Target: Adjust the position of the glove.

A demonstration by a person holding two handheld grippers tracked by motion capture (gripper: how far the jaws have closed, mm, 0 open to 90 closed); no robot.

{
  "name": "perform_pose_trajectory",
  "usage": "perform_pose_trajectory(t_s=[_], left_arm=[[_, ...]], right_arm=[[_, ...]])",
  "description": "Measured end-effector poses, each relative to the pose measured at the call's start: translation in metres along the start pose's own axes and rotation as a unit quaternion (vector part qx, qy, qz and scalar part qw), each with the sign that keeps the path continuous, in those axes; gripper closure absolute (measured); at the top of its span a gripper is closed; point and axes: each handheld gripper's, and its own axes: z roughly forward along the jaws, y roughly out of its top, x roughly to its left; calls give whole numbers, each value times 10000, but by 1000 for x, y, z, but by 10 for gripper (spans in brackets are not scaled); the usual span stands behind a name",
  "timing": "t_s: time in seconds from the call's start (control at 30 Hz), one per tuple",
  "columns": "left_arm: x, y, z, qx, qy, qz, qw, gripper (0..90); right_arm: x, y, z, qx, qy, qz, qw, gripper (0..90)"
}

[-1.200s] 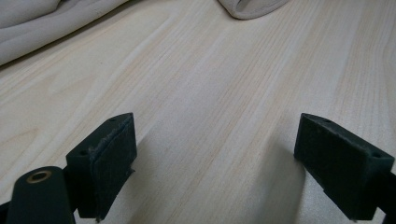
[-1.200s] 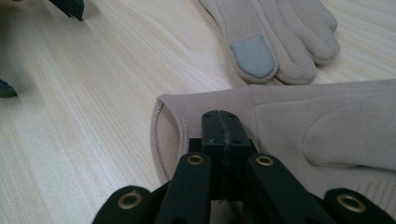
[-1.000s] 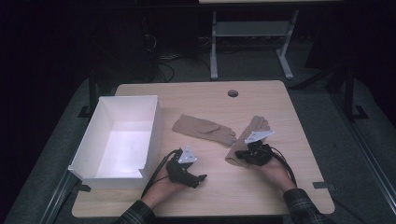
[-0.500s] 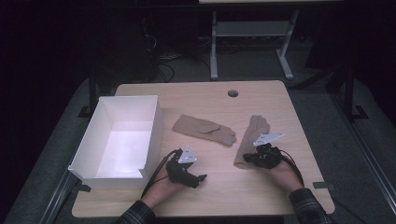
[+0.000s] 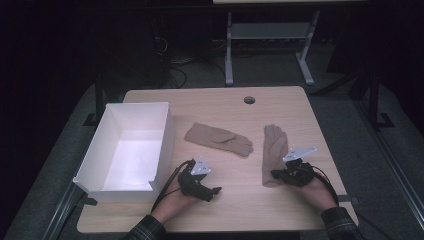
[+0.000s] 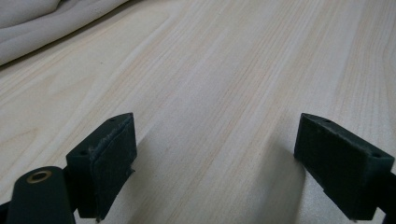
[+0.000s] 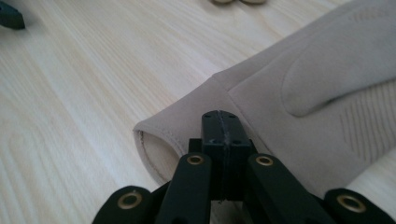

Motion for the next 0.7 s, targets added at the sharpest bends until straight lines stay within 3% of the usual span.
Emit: perform_pose_trajectory(t_s=[0.33,0.47,0.7], left_arm=[[-1,0,0,-23,-22,-47,10000,122],[0,0,0,5,-15,-32,10000,122],[0,0,0,9,-16,-23,10000,122]], right_arm=[[-2,-18,-16,15,-6,153,9999,900],[-4,-10,-17,-82,-114,48,9999,900],[-29,13,-16,-394,-335,374,9980,900]])
